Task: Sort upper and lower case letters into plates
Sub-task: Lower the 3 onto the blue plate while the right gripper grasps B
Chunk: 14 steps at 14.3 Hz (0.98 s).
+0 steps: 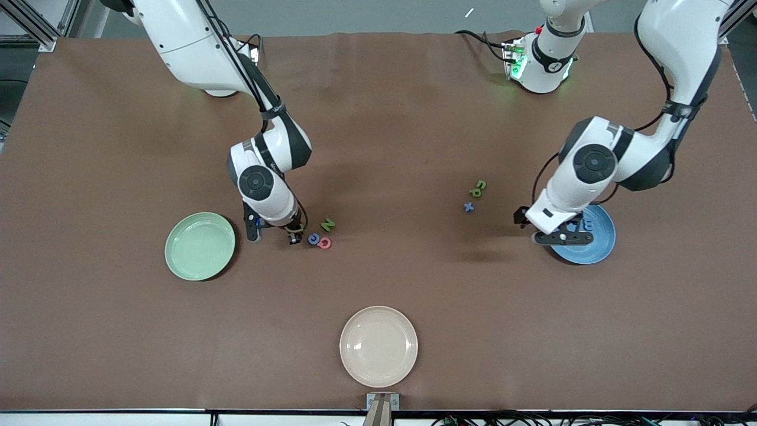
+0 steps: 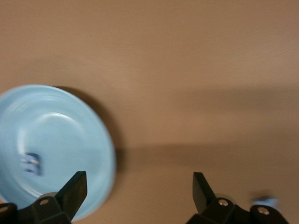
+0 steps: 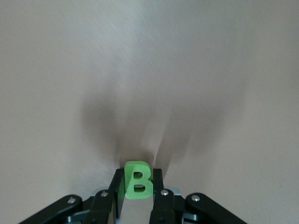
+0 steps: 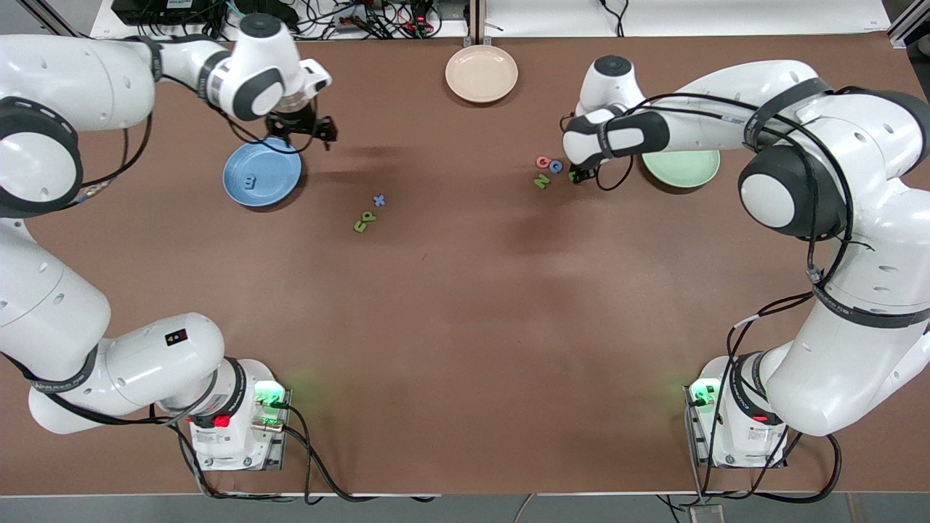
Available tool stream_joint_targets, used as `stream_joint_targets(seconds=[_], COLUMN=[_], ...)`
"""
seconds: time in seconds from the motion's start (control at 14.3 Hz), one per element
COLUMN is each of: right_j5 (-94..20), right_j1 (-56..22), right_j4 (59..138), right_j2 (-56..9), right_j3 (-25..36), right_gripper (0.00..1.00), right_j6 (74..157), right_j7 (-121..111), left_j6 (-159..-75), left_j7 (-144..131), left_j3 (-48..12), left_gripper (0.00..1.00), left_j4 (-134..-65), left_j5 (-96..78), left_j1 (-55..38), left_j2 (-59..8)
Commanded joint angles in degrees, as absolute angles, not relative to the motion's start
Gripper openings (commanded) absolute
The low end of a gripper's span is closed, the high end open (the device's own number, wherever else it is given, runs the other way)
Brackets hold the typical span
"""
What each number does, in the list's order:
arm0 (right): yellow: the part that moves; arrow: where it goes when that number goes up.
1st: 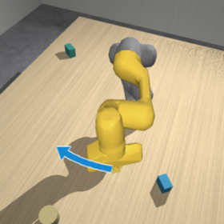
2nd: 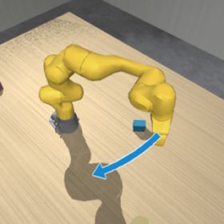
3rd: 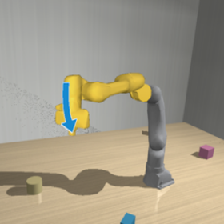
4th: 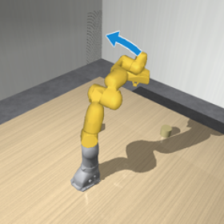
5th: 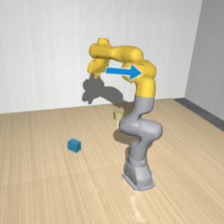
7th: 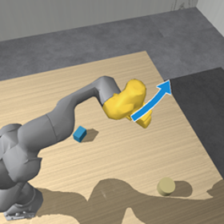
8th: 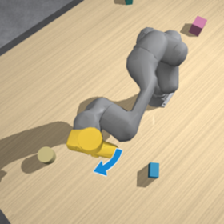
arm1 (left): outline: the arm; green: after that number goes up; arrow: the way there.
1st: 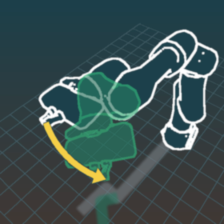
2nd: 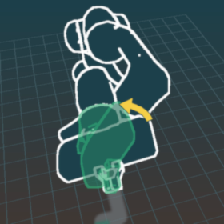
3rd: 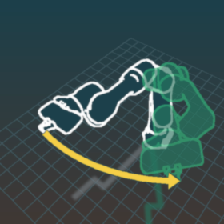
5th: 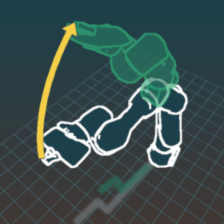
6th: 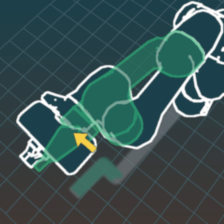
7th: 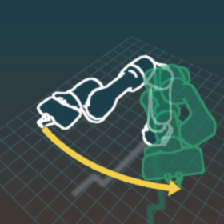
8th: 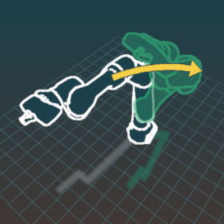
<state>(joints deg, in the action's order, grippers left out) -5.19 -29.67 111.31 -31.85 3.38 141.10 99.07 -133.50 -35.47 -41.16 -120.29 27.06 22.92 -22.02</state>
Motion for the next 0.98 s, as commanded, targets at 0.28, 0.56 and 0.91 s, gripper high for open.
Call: stream_joint_targets(seconds=[0.28,0.56,0.91], right_j5=[-4.5,-2.0,0.3], right_j1=[-17.9,-12.1,-9.8], right_j4=[111.4,115.1,117.9], right_j2=[-24.4,-22.2,-22.8], right_j3=[2.8,2.8,2.8], right_gripper=[0.0,0.0,0.0], right_j6=[130.1,130.2,133.0], right_j7=[78.6,70.2,68.9], left_j6=[-133.7,-138.2,-139.1], left_j7=[-54.9,-58.9,-65.6], left_j3=[-41.3,-41.0,-40.9], left_gripper=[0.99,0.99,0.98], left_j4=[-117.1,-117.7,-118.6], left_j5=[27.2,27.6,35.1], left_j1=[13.0,11.0,10.4], left_j2=[-29.3,-32.5,-35.9])
